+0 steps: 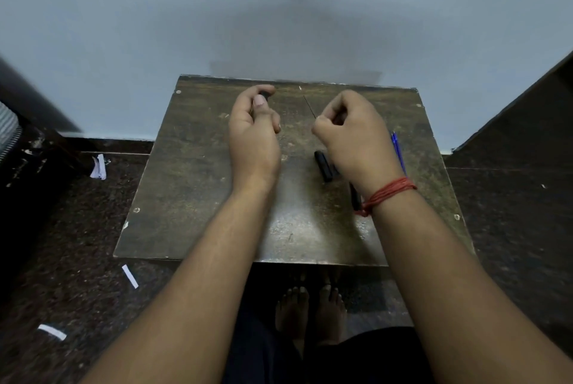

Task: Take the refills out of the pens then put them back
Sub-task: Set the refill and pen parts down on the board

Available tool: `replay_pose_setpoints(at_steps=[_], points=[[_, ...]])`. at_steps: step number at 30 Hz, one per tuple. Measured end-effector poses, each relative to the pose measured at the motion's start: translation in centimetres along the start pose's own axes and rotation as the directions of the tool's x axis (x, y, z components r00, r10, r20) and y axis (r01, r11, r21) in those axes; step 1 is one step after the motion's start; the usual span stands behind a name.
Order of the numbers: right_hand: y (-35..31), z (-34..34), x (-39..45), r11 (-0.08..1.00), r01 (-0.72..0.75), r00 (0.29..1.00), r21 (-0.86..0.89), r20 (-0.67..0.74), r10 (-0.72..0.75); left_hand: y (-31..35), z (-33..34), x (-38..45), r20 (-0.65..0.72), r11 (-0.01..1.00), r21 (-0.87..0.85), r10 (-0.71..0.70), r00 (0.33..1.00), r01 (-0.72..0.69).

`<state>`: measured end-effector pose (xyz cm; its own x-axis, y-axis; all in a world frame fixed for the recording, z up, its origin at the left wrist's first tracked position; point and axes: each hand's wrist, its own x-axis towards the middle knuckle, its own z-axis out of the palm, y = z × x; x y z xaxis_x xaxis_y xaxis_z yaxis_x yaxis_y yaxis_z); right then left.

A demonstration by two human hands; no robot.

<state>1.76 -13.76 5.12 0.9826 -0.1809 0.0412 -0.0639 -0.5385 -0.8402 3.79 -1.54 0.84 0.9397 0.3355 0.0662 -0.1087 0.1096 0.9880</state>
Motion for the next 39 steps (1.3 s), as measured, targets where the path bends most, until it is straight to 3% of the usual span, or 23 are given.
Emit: replay_pose_setpoints(at_steps=[3, 5, 8, 14, 21, 26, 35, 39], points=[[1.2, -0.5, 0.8, 0.944, -0.101, 0.992, 0.314, -0.037, 0.119, 0.0, 0.6, -0.9, 0.125, 0.987, 0.135, 0.074, 0.989, -0.091], [2.0, -0.9, 1.2, 0.837, -0.166, 0.979, 0.522, -0.015, 0.203, -0.2, 0.8, -1.3, 0.191, 0.971, 0.204, 0.088, 0.978, -0.128], [3.2, -1.6, 1.5, 0.685, -0.197, 0.961, 0.701, 0.001, 0.276, -0.5, 1.0, -1.8, 0.256, 0.937, 0.309, 0.085, 0.963, -0.165], [4.7, -3.6, 1.9, 0.448, -0.198, 0.926, 0.872, 0.015, 0.378, -0.8, 1.5, -2.6, 0.350, 0.872, 0.432, 0.073, 0.934, -0.230], [5.0, -3.9, 2.0, 0.385, -0.165, 0.920, 0.908, 0.002, 0.392, -0.9, 1.6, -3.0, 0.426, 0.848, 0.457, 0.057, 0.903, -0.269], [5.1, -3.9, 2.1, 0.393, -0.126, 0.920, 0.911, -0.041, 0.389, -1.0, 1.5, -3.0, 0.439, 0.845, 0.458, 0.056, 0.897, -0.277], [5.1, -3.2, 2.0, 0.541, -0.135, 0.941, 0.830, -0.063, 0.332, -0.8, 1.7, -3.1, 0.446, 0.844, 0.459, 0.052, 0.894, -0.278], [4.9, -2.7, 1.6, 0.696, -0.152, 0.966, 0.702, -0.043, 0.254, -0.6, 1.7, -3.2, 0.449, 0.850, 0.444, 0.063, 0.891, -0.284]])
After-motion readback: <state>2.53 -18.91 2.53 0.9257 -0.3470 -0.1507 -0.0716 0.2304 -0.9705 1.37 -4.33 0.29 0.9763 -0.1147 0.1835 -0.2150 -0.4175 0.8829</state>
